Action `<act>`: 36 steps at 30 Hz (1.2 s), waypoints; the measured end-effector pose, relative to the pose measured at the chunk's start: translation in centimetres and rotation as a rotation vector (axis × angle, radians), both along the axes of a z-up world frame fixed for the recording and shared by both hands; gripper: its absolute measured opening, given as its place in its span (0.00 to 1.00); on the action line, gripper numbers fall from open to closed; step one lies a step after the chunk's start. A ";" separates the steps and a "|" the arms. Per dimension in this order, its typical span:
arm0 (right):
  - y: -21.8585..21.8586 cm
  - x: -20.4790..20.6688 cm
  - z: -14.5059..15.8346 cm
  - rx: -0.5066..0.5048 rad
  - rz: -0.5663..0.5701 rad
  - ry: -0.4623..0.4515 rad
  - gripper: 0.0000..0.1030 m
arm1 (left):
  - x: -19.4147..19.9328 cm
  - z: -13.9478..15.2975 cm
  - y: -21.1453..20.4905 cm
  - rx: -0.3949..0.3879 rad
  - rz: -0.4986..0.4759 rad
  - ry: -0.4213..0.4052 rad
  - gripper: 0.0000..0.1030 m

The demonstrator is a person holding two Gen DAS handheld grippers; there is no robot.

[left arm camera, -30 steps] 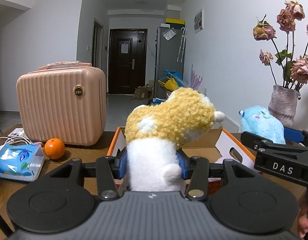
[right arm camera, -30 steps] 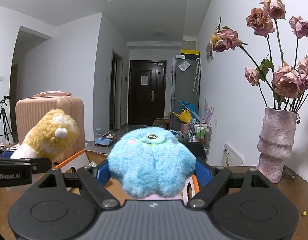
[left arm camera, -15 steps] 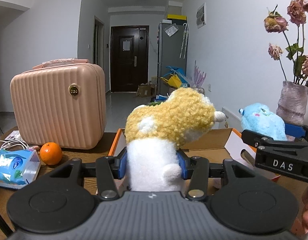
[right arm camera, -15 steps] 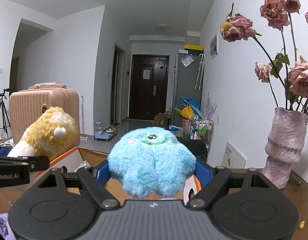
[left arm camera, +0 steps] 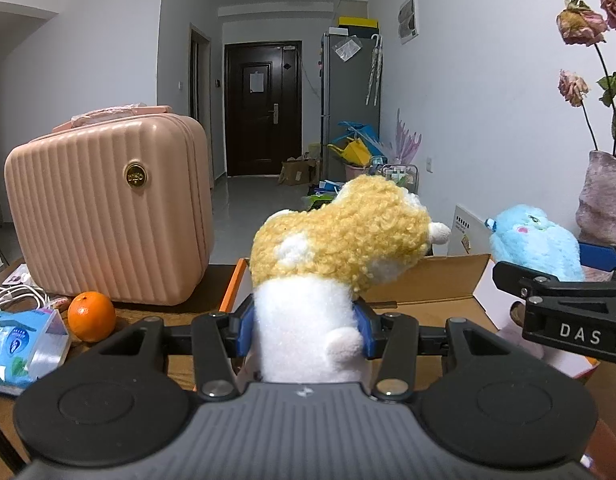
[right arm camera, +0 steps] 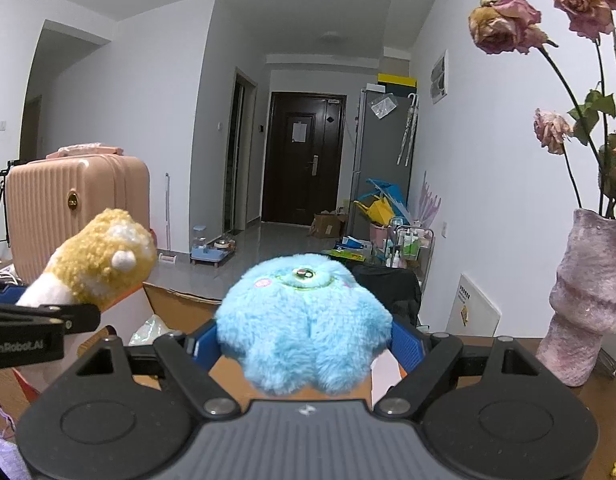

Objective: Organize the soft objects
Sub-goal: 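Lift the blue plush and the sheep plush toward the box with both grippers, then lower both plushes into the box and open both grippers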

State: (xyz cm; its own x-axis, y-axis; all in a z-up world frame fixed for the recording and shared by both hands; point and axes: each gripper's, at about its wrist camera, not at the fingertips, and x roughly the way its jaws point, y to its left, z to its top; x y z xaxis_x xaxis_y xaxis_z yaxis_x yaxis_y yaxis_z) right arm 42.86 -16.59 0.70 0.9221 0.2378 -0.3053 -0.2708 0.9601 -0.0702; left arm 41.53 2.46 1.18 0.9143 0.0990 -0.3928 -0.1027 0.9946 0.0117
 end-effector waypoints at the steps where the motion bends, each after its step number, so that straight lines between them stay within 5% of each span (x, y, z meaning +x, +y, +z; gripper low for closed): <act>1: 0.1 0.2 -0.1 -0.004 0.000 0.001 0.81 | 0.2 0.0 0.0 0.002 0.001 0.000 0.47; 20: 0.4 2.8 -1.6 -0.027 -0.015 0.074 0.85 | 3.0 -1.4 0.3 0.039 0.001 0.044 0.49; 24: 0.2 2.9 -1.7 -0.023 -0.026 0.087 0.89 | 2.9 -1.4 0.4 0.035 0.014 0.037 0.64; 28: -0.2 3.1 -1.7 -0.006 -0.048 0.096 1.00 | 2.6 -1.2 0.7 0.035 0.059 0.008 0.99; 36: -0.5 3.2 -1.8 -0.003 -0.057 0.102 1.00 | 2.7 -1.1 0.9 0.041 0.091 0.003 1.00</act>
State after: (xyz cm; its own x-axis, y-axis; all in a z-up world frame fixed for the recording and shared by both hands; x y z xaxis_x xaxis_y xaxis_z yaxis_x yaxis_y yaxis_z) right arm 46.10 -17.07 -1.05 0.8982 0.1843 -0.3991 -0.2213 0.9740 -0.0483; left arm 44.20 3.37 0.12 0.8996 0.1976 -0.3895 -0.1923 0.9799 0.0531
